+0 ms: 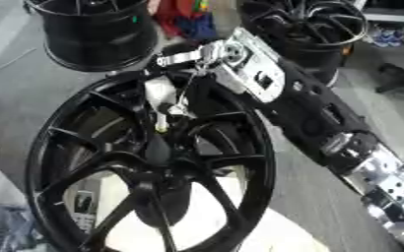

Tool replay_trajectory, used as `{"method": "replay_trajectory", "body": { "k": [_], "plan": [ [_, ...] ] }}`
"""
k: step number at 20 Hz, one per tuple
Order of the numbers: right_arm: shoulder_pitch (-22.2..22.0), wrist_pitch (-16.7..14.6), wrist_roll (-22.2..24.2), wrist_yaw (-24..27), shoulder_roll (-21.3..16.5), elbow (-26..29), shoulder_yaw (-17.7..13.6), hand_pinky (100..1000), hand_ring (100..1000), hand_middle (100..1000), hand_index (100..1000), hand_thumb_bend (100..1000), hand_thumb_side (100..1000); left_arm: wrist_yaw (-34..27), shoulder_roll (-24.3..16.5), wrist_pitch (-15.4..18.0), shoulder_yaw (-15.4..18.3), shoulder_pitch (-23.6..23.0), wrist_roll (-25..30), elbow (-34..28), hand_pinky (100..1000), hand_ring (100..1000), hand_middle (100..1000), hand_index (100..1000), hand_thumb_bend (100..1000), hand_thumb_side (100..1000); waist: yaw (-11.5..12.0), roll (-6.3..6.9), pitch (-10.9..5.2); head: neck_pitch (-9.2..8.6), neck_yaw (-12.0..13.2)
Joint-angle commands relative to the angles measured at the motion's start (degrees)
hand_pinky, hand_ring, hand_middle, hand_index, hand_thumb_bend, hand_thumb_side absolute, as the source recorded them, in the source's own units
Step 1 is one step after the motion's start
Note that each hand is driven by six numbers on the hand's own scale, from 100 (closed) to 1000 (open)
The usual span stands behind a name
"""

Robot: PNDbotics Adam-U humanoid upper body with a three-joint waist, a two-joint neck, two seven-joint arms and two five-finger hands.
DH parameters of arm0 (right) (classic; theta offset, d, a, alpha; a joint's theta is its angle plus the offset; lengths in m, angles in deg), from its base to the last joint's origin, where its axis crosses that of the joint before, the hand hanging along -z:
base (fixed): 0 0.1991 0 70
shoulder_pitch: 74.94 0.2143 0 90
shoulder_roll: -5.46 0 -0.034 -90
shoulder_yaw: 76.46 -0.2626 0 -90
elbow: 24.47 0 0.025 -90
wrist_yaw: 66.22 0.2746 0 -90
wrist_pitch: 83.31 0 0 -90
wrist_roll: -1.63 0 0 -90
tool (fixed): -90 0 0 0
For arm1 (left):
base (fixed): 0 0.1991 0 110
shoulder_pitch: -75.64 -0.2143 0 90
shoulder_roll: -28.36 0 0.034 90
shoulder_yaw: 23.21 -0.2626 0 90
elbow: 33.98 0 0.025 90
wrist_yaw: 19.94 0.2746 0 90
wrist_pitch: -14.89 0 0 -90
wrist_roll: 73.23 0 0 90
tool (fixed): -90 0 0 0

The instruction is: Pull the pin out of the wheel hub.

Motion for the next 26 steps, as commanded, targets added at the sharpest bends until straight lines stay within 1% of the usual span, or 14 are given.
{"method": "replay_trajectory", "body": {
  "k": [1,4,6,8,11,14,16,18,19,20,21,22,23,26],
  "plan": [
    [2.3,0.5,-0.6,1.1,-2.6,3.0,-1.9,785,699,550,754,100,100,0.2,-1.5,0.1,0.4,0.4,0.0,-0.7,621,644,660,781,380,265,-0.2,0.22,-0.96,-0.24,0.1],
    [2.9,0.9,-1.8,2.5,-4.9,5.9,-3.4,786,697,550,754,100,100,0.3,-1.6,0.0,0.5,0.2,-0.1,-0.6,621,644,660,781,380,265,-0.7,0.00,-1.24,-0.04,0.4],
    [2.2,1.1,-2.9,3.8,-7.0,8.3,-4.6,787,697,553,755,100,100,0.3,-1.8,0.0,0.7,-0.1,-0.3,-0.5,622,644,660,781,380,264,-1.4,-0.18,-1.47,0.13,1.0],
    [0.5,1.6,-4.2,5.1,-9.7,10.8,-6.3,786,692,552,754,100,100,0.4,-2.0,-0.1,1.1,-0.4,-0.6,-0.4,622,644,660,781,380,264,-2.3,-0.33,-1.71,0.27,1.9],
    [-3.3,3.3,-6.6,6.9,-13.8,13.3,-10.1,777,673,545,749,100,100,0.4,-2.1,-0.1,1.8,-0.8,-1.3,-0.4,622,644,660,781,380,264,-4.0,-0.28,-1.86,0.23,3.3],
    [-7.7,5.6,-9.3,7.3,-18.2,11.9,-14.5,762,647,540,744,100,100,0.4,-2.1,-0.2,2.8,-1.2,-2.3,-0.5,622,644,660,780,380,263,-6.4,0.10,-1.57,-0.19,5.4],
    [-10.8,7.4,-11.2,7.9,-21.3,9.4,-17.6,757,639,538,739,100,100,0.4,-2.0,-0.2,3.5,-1.3,-3.0,-0.6,622,644,661,781,391,255,-8.0,0.44,-1.21,-0.48,6.8],
    [-13.9,9.1,-13.1,8.2,-24.2,6.7,-20.7,755,637,542,740,100,100,0.3,-1.8,-0.2,3.9,-1.2,-3.5,-0.7,622,644,661,780,379,264,-9.2,0.79,-0.76,-0.80,7.7],
    [-15.4,10.0,-14.1,7.8,-24.6,5.3,-22.2,754,637,545,741,100,100,0.3,-1.7,-0.2,4.1,-1.1,-3.7,-0.7,622,644,661,780,379,264,-9.6,0.91,-0.59,-0.90,8.0],
    [-16.9,10.9,-15.0,7.3,-24.3,3.8,-23.7,757,658,620,779,100,100,0.3,-1.6,-0.2,4.3,-1.1,-3.9,-0.8,622,644,661,781,379,265,-10.2,1.08,-0.34,-1.07,8.5],
    [-18.5,11.8,-16.0,6.6,-23.5,2.3,-25.3,767,685,680,818,107,136,0.3,-1.6,-0.2,4.5,-1.1,-4.0,-0.8,622,644,661,780,379,264,-10.7,1.22,-0.14,-1.25,8.9],
    [-20.0,12.7,-16.9,5.7,-22.6,0.8,-26.8,796,742,770,876,194,223,0.3,-1.5,-0.2,4.6,-1.0,-4.2,-0.9,622,643,661,780,379,265,-11.1,1.40,0.12,-1.48,9.3],
    [-21.5,13.7,-17.8,4.8,-21.5,-0.7,-28.3,826,784,828,906,242,281,0.3,-1.5,-0.2,4.7,-0.9,-4.3,-0.9,622,643,661,780,379,265,-11.3,1.51,0.27,-1.60,9.4],
    [-26.1,15.5,-20.7,2.0,-18.0,-4.8,-32.9,871,844,893,914,262,337,0.2,-1.3,-0.2,4.7,-0.7,-4.4,-1.1,623,643,662,781,379,266,-11.2,1.90,0.53,-1.57,9.4]
  ]
}}
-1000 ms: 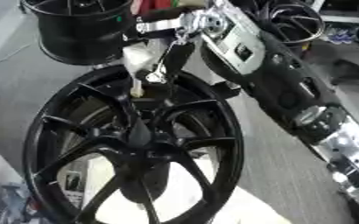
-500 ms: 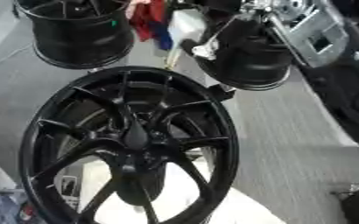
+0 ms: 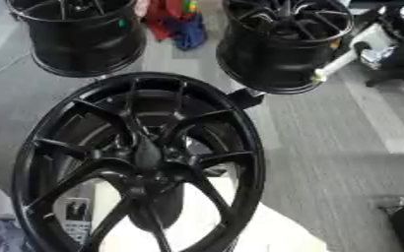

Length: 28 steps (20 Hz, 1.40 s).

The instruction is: Pull the pin out of the wheel hub.

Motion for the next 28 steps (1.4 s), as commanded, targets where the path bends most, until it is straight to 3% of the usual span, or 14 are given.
{"method": "replay_trajectory", "body": {
  "k": [1,3,4,5,7,10,13,18,28],
  "plan": [
    [-2.7,1.5,-3.2,-3.1,2.3,-2.8,-5.7,875,851,902,910,263,355,0.0,-0.2,0.1,0.4,0.7,-0.3,-1.2,623,643,662,781,379,266,0.1,0.31,-0.51,-0.54,0.2],
    [-5.8,2.4,-5.1,-5.0,5.3,-1.5,-8.8,871,849,904,905,264,364,-0.1,0.0,0.1,0.5,0.7,-0.3,-1.3,623,643,662,780,379,266,0.3,0.69,-0.54,-0.55,0.3],
    [-12.4,1.4,-9.3,-6.8,8.3,2.2,-13.7,865,840,900,901,249,375,-0.1,0.0,0.1,0.1,0.7,0.0,-1.2,623,643,662,781,380,267,1.2,0.71,-0.79,-0.31,-0.5],
    [-20.5,-0.1,-16.7,-8.1,11.6,7.5,-17.4,859,833,894,897,246,374,-0.2,0.1,0.2,-0.5,0.6,0.5,-1.2,623,643,662,781,380,267,2.5,0.71,-1.11,0.00,-1.6],
    [-28.0,-1.1,-31.2,-8.8,16.0,13.3,-18.5,841,815,876,888,235,378,-0.3,0.3,0.2,-1.1,0.7,1.1,-1.2,623,643,662,781,380,267,3.7,0.80,-1.35,0.21,-2.7],
    [-30.3,-2.4,-40.2,-7.0,18.7,16.9,-16.8,796,767,825,872,180,351,-0.4,0.5,0.3,-1.3,0.8,1.4,-1.1,623,643,662,780,379,266,4.0,0.91,-1.41,0.22,-3.0],
    [-30.4,-4.6,-43.6,-3.4,20.8,20.2,-15.1,760,724,787,859,107,280,-0.4,0.7,0.3,-1.4,0.9,1.5,-1.0,623,643,662,780,378,266,4.1,1.02,-1.37,0.19,-3.0],
    [-30.3,-7.6,-46.0,2.9,24.7,24.2,-11.5,723,673,744,828,100,242,-0.5,1.0,0.4,-1.7,0.9,1.8,-1.0,623,642,662,779,378,267,4.3,1.27,-1.21,0.17,-3.2],
    [-28.3,-10.5,-41.6,9.3,29.9,23.9,-4.6,709,642,714,803,100,242,-0.6,1.7,0.5,-2.3,1.0,2.6,-0.7,623,643,662,777,374,266,4.4,1.45,-0.83,-0.22,-3.4]
  ]
}}
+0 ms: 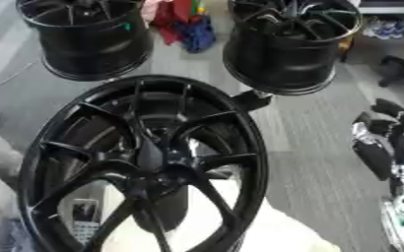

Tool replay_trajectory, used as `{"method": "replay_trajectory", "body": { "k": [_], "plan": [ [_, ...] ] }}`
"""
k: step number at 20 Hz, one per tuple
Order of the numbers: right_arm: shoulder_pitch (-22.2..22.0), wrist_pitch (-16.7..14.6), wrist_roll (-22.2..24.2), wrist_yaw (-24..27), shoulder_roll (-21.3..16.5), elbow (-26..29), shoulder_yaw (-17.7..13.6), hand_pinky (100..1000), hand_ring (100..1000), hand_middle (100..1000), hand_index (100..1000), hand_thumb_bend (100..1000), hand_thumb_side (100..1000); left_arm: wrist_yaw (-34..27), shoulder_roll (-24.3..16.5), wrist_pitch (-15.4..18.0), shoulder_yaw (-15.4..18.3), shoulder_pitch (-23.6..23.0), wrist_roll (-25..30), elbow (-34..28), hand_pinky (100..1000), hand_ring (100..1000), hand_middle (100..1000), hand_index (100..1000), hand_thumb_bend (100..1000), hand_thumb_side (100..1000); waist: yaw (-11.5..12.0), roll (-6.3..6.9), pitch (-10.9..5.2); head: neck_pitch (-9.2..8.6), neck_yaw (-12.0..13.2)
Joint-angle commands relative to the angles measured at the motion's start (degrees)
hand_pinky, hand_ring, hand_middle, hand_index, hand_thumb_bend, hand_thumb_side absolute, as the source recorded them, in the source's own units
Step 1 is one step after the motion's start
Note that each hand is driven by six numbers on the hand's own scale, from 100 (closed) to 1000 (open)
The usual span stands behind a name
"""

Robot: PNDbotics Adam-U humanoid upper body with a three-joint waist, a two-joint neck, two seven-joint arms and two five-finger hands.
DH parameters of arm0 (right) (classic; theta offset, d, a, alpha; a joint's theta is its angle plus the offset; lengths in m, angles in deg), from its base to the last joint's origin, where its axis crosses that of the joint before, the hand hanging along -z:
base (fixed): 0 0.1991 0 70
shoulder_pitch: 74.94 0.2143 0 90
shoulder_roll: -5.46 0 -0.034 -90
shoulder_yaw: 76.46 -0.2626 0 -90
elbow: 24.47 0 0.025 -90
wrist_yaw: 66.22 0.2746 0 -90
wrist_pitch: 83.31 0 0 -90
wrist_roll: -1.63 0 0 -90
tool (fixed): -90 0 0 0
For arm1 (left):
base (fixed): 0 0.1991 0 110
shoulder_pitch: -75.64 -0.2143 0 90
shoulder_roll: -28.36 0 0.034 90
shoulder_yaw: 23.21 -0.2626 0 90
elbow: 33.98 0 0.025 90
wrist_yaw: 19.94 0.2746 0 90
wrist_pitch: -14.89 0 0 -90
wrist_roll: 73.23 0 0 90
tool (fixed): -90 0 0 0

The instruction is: Pull the pin out of the wheel hub.

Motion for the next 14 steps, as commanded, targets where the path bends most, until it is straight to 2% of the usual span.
{"method": "replay_trajectory", "body": {
  "k": [1,7,14],
  "plan": [
    [0.8,-0.5,1.7,1.1,0.1,0.3,1.5,709,640,711,802,100,246,0.0,-0.2,0.1,-0.2,0.9,0.4,-0.6,623,643,662,776,374,266,0.2,0.12,-0.33,-0.33,0.0],
    [1.5,-0.7,3.7,2.1,1.0,-0.3,3.3,707,634,703,794,100,249,0.0,0.0,0.2,-0.3,0.8,0.6,-0.4,624,643,662,776,372,266,0.3,0.13,-0.30,-0.27,-0.3],
    [1.6,-0.5,4.3,1.9,1.4,-0.5,3.7,707,630,699,790,100,258,0.0,0.0,0.2,-0.5,0.8,0.8,-0.5,624,645,663,775,370,267,0.3,0.06,-0.34,0.12,-0.2]
  ]
}}
